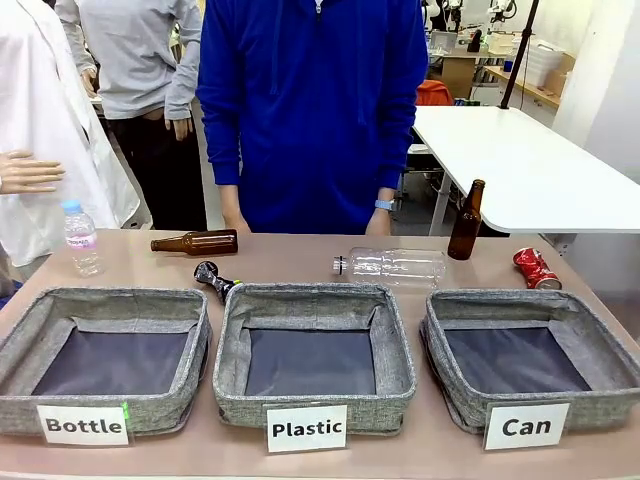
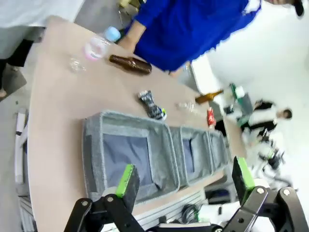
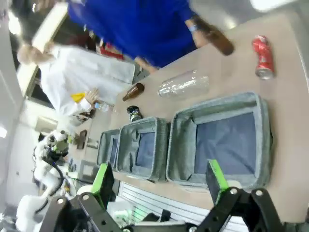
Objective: Sort the can waste into the basket.
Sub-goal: Pick up the can waste from the table and place it in the right Fabric basket.
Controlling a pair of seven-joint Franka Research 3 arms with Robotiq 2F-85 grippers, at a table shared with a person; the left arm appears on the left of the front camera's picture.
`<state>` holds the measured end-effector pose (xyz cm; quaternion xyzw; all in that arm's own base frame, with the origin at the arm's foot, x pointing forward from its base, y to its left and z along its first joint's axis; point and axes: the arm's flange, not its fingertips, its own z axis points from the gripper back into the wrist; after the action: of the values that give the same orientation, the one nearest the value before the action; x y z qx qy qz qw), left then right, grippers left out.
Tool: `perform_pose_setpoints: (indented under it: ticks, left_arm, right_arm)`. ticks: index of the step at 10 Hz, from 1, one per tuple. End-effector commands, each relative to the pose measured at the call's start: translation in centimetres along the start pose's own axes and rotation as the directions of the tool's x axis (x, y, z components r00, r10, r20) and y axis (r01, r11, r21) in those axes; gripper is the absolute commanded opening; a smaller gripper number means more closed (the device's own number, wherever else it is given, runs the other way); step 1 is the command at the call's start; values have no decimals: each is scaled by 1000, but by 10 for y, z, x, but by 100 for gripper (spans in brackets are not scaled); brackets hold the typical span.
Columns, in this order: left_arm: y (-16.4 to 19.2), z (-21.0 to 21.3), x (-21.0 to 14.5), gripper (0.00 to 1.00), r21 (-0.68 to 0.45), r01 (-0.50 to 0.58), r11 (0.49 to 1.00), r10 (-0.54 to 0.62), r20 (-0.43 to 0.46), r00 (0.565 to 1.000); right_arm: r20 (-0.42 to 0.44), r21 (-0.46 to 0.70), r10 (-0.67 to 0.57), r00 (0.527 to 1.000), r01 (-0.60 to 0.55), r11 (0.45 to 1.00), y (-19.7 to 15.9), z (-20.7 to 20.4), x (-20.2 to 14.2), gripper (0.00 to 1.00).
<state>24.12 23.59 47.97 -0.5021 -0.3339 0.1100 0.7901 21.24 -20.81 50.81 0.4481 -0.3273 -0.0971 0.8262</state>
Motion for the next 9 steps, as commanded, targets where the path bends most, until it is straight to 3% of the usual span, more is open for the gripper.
perform_pose_setpoints:
  ticks: [1,2,3,9]
  left_arm:
    - [20,-29,-24,100,-59,-66,996,72,120,990]
    - [21,-36,-26,100,-29,-84,996,88,145,986]
    - [16,3,2,100,-22,-65,998,66,64,996]
    - [16,3,2,100,-22,-65,998,66,64,996]
  right_arm:
    - [27,69,-98,995,96,993,-46,-30,-38,100]
    - [66,81,-140,988,135,988,-59,-26,-43,100]
    - [17,21,-73,997,73,997,-33,5,-4,100]
    - [17,21,-73,997,73,997,-33,5,-4,100]
